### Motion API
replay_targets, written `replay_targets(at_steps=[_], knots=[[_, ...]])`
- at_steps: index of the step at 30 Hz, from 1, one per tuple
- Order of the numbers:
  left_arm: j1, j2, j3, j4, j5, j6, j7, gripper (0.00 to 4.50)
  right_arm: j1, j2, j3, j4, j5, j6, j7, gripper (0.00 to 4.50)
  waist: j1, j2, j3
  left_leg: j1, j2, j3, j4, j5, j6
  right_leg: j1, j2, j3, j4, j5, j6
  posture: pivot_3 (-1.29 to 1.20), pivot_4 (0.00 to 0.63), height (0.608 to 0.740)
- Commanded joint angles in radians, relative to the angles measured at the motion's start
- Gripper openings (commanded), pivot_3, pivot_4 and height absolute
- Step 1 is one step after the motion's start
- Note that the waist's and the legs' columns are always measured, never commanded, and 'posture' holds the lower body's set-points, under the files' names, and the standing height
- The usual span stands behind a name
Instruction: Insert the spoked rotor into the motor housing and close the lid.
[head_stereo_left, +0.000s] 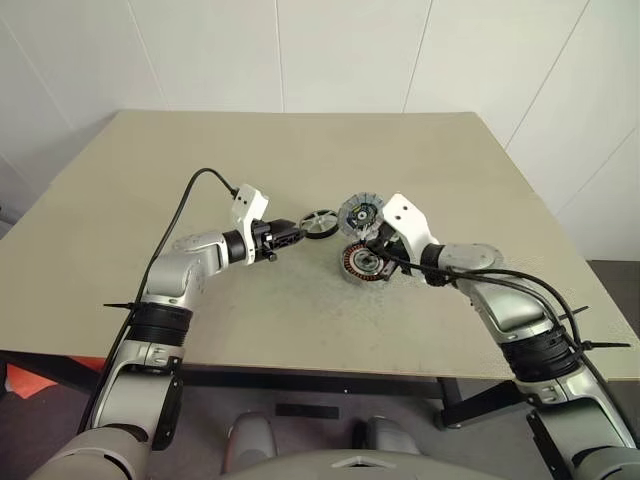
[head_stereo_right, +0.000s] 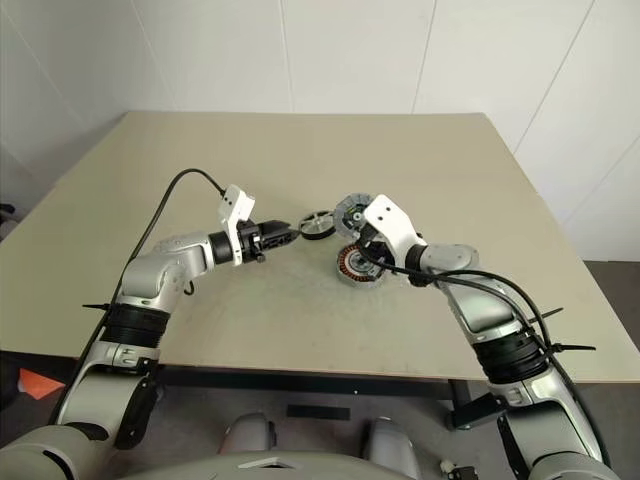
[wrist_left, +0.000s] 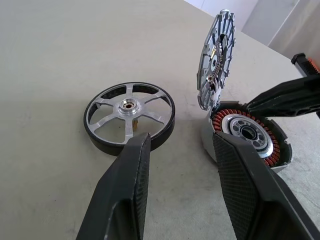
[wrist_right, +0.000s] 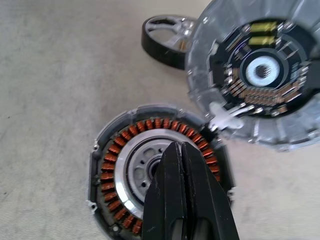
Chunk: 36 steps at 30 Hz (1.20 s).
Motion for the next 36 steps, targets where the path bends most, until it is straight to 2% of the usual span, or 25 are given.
replay_targets(at_steps=[1,14,27,36], knots=[[-0.010,0.010,0.012,-0.007,-0.007,-0.024,0.000,2.12,0.003,0.012,0.000,0.024,-0.020,-0.010,-0.018,0.02,0.000,0.000,0.000,0.000,0.000,0.000,0.000,0.000,0.000,0.000,0.000,0.000,0.000,0.000,0.000,0.00,0.000,0.740],[-0.013,0.004,0.006,0.013,-0.005,-0.042,0.000,2.12,-0.060,-0.034,-0.049,-0.059,0.000,-0.002,-0.010,0.02,0.000,0.000,0.000,0.001,0.000,0.000,0.000,0.000,0.000,0.000,0.000,0.000,0.001,0.000,0.000,0.00,0.000,0.740],[-0.014,0.013,0.011,0.013,-0.004,-0.047,-0.002,2.12,-0.001,0.016,-0.011,0.088,-0.028,-0.048,-0.014,0.02,0.000,0.000,-0.001,0.001,0.000,0.000,0.000,0.000,0.000,0.000,0.000,0.000,0.001,0.000,0.000,0.00,0.000,0.740],[-0.021,0.015,0.014,0.014,-0.005,-0.047,0.002,2.12,-0.042,-0.012,-0.044,0.012,-0.017,-0.045,-0.007,0.02,0.000,0.000,0.000,0.002,0.000,0.000,0.000,0.000,0.000,0.001,0.000,0.000,0.002,0.000,0.000,0.00,0.000,0.740]])
